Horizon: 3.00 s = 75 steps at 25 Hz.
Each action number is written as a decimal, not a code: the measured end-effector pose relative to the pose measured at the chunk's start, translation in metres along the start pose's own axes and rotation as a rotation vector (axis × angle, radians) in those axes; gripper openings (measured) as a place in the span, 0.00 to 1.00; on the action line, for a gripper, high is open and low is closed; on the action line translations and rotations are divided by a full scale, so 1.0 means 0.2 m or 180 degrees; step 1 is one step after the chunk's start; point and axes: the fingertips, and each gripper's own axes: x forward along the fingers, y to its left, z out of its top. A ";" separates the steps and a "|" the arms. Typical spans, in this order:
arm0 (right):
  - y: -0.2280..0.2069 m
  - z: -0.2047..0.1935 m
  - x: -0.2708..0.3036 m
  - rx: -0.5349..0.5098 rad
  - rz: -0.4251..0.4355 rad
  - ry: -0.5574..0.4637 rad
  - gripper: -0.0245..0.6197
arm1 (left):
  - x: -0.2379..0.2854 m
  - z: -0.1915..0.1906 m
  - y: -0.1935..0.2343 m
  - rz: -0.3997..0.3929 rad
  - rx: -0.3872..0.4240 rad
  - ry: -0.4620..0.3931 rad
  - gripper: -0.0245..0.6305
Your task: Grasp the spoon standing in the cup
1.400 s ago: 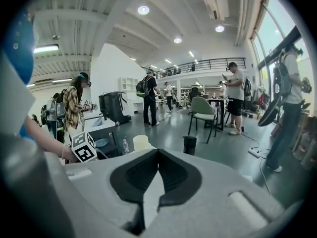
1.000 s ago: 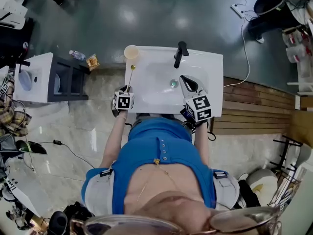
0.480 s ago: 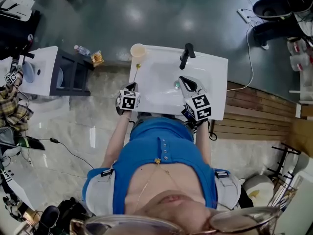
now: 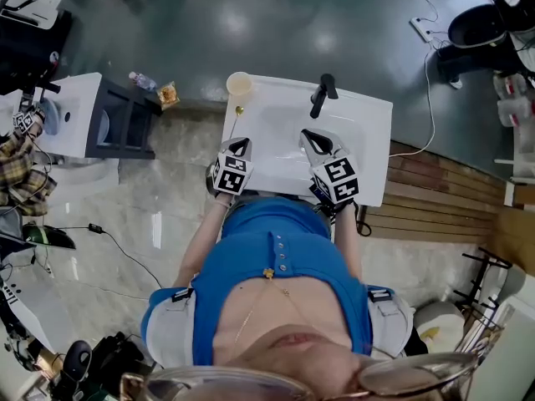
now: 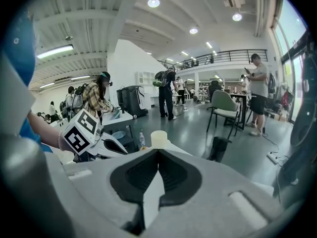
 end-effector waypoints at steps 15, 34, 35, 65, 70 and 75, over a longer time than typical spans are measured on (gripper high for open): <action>0.06 -0.01 0.04 -0.0039 0.0082 0.0060 0.04 | -0.11 0.33 -0.19 -0.0313 0.0135 -0.0460 0.04; 0.14 0.16 0.05 -0.0183 0.0164 -0.0155 0.05 | -0.28 0.65 -0.29 -0.0465 0.0272 -0.0983 0.04; 0.14 0.18 0.05 -0.0186 0.0155 -0.0193 0.05 | -0.29 0.66 -0.28 -0.0468 0.0270 -0.1009 0.04; 0.17 0.54 -0.15 -0.0009 0.0116 -0.1261 0.04 | -0.66 0.98 -0.31 -0.0570 0.0079 -0.1885 0.04; 0.17 0.53 -0.16 -0.0032 0.0122 -0.1243 0.04 | -0.67 0.97 -0.33 -0.0591 0.0044 -0.1904 0.04; 0.18 0.53 -0.16 -0.0028 0.0163 -0.1241 0.04 | -0.67 0.95 -0.33 -0.0606 -0.0001 -0.1907 0.04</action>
